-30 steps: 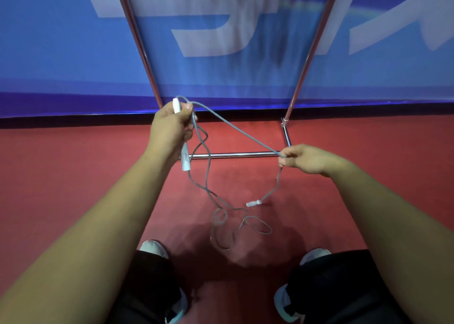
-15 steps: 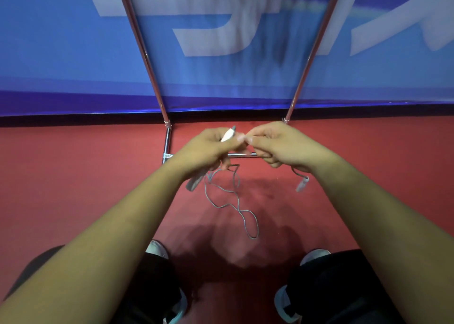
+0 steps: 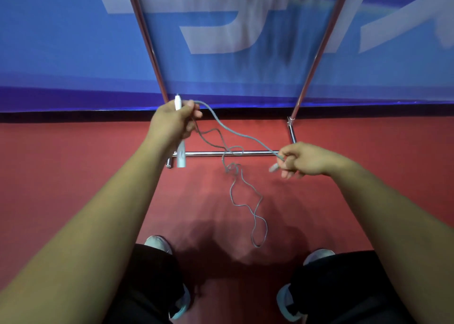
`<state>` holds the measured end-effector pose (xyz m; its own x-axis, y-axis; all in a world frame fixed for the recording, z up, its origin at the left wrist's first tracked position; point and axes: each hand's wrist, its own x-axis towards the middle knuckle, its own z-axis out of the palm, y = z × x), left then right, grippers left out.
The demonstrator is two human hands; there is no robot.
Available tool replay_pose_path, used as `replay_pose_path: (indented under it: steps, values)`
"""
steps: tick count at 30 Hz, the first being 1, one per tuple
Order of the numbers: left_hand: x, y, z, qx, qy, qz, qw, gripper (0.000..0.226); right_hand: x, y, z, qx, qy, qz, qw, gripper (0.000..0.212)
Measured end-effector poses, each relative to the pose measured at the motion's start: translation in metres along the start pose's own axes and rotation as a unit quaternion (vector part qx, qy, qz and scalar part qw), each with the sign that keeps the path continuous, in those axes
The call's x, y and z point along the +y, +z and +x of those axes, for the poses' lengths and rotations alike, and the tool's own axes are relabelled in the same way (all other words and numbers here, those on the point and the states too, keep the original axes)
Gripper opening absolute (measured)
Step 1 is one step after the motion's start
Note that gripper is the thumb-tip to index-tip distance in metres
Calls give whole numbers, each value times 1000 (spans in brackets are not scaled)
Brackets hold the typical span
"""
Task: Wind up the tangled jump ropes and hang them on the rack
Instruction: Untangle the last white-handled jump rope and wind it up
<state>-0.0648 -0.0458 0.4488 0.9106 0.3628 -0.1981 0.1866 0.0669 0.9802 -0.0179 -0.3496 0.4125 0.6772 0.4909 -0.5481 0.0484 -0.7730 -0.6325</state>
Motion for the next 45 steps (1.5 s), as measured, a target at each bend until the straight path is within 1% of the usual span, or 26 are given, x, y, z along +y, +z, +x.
replay_pose_path:
  steps: [1, 3, 4, 5, 6, 7, 8, 9, 10, 13, 15, 16, 17, 18, 19, 20, 21, 22, 24, 25, 26, 28, 33, 37, 42, 45]
  values:
    - [-5, -2, 2, 23, 8, 130, 991, 18, -3, 1, 1, 16, 1, 15, 1000, 24]
    - [-16, -3, 4, 53, 18, 340, 939, 26, -12, -1, 1, 63, -24, 13, 998, 27]
    - [-19, -2, 4, 59, 26, 405, 912, 31, -17, -2, 1, 74, -43, 20, 996, 28]
    - [-20, 1, 2, 53, 29, 434, 899, 34, -24, -2, -1, 69, -60, 52, 994, 28]
    - [-18, 4, -1, 34, 24, 434, 900, 35, -30, 0, -3, 52, -69, 102, 991, 28]
    - [-17, 8, -5, -3, 2, 382, 924, 34, -37, 3, -5, 30, -74, 161, 984, 29]
    - [-16, 14, -11, -56, -39, 289, 955, 32, -44, 6, -8, 9, -73, 214, 974, 30]
    - [-15, 21, -20, -118, -85, 189, 971, 30, -51, 9, -10, -9, -67, 266, 962, 30]
    - [-15, 26, -27, -178, -122, 121, 969, 29, -58, 11, -11, -23, -58, 318, 946, 30]
    - [-21, 41, -47, -303, -155, 71, 938, 31, -73, 12, -13, -55, -31, 483, 874, 26]
    - [-21, 47, -56, -336, -171, 25, 926, 30, -76, 12, -11, -43, -14, 568, 822, 25]
    - [-20, 49, -59, -346, -172, 14, 922, 28, -75, 11, -10, -27, -9, 576, 817, 26]
    - [-18, 51, -61, -354, -160, 20, 921, 26, -71, 11, -8, 5, -12, 546, 838, 26]
    - [-18, 52, -62, -366, -142, 31, 919, 24, -68, 11, -7, 51, -21, 477, 877, 27]
    - [-19, 52, -61, -377, -123, 38, 917, 21, -64, 11, -8, 106, -37, 374, 921, 25]
    - [-20, 52, -60, -385, -113, 40, 915, 19, -62, 12, -7, 162, -57, 286, 943, 20]
    - [-19, 52, -59, -390, -114, 39, 913, 18, -59, 11, -6, 189, -85, 244, 947, 18]
    - [-18, 51, -59, -394, -121, 33, 911, 19, -58, 11, -5, 171, -113, 246, 947, 25]
    - [-15, 51, -60, -397, -130, 18, 909, 22, -56, 13, -5, 67, -145, 297, 941, 25]
    - [-14, 52, -60, -397, -132, 17, 908, 24, -56, 14, -5, 38, -148, 308, 939, 29]
    - [-12, 52, -60, -398, -134, 19, 907, 26, -55, 12, -5, 30, -150, 298, 942, 35]
    - [-13, 53, -59, -400, -134, 16, 906, 27, -54, 6, -5, 49, -151, 275, 948, 38]
    - [-15, 44, -54, -425, -153, -5, 892, 23, -47, -16, -11, 81, -154, 265, 949, 27]
    - [-19, 44, -59, -439, -146, 49, 885, 30, -42, -24, -13, 92, -174, 260, 945, 23]
    - [-28, 52, -59, -415, -147, 3, 898, 30, -43, -27, -14, 173, -176, 220, 944, 12]
    - [-28, 51, -58, -414, -139, 0, 900, 27, -46, -28, -19, 215, -181, 186, 942, 8]
